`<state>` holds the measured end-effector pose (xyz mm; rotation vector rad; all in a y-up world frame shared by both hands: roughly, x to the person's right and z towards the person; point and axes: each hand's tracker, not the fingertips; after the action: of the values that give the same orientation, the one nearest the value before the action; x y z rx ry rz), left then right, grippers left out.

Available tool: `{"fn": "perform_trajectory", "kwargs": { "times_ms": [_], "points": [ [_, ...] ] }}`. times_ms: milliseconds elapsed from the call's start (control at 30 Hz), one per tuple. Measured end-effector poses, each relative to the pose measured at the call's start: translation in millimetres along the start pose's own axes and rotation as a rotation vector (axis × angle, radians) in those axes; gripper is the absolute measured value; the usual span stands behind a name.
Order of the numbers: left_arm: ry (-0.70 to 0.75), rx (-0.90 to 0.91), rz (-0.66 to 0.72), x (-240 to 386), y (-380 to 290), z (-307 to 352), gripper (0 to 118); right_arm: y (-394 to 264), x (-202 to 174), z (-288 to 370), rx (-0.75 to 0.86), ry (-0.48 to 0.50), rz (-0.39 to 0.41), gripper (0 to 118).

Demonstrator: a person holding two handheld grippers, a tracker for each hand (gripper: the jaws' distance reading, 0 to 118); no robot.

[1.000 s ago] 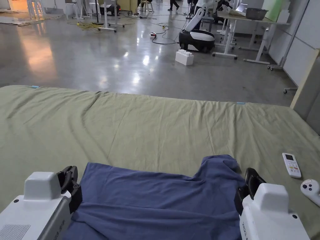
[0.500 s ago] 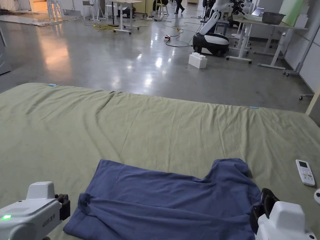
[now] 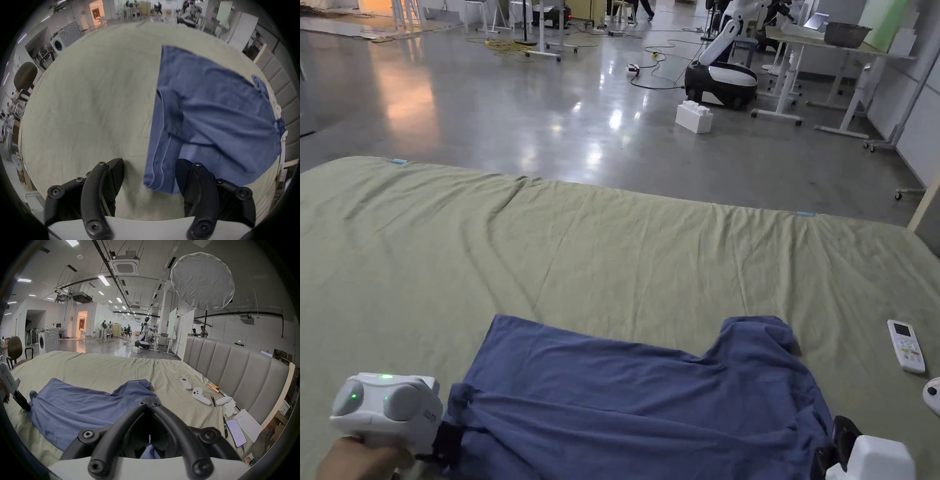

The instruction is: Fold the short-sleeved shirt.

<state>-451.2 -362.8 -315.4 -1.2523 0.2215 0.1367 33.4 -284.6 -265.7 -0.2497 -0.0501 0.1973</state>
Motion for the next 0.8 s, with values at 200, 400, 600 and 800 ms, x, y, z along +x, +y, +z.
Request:
{"fn": "perform_trajectory", "kwargs": {
  "times_ms": [200, 400, 600, 800],
  "points": [
    [0.023, 0.04, -0.161, 10.4, -16.2, 8.2, 30, -10.5, 1.9, -3.8, -0.048, 0.0, -0.003, 1],
    [-0.021, 0.058, -0.136, 2.4, -19.1, 3.7, 6, -19.3, 5.4, -7.7, -0.09, 0.018, -0.027, 1],
    [-0.106, 0.141, -0.029, -13.1, -29.5, 27.5, 5, -23.1, 33.8, -20.4, -0.192, 0.012, -0.037, 1],
    [-0.173, 0.274, 0.033, -15.9, -47.1, 65.9, 5, -41.9, 68.7, -69.0, -0.521, 0.079, -0.079, 65]
  ]
}}
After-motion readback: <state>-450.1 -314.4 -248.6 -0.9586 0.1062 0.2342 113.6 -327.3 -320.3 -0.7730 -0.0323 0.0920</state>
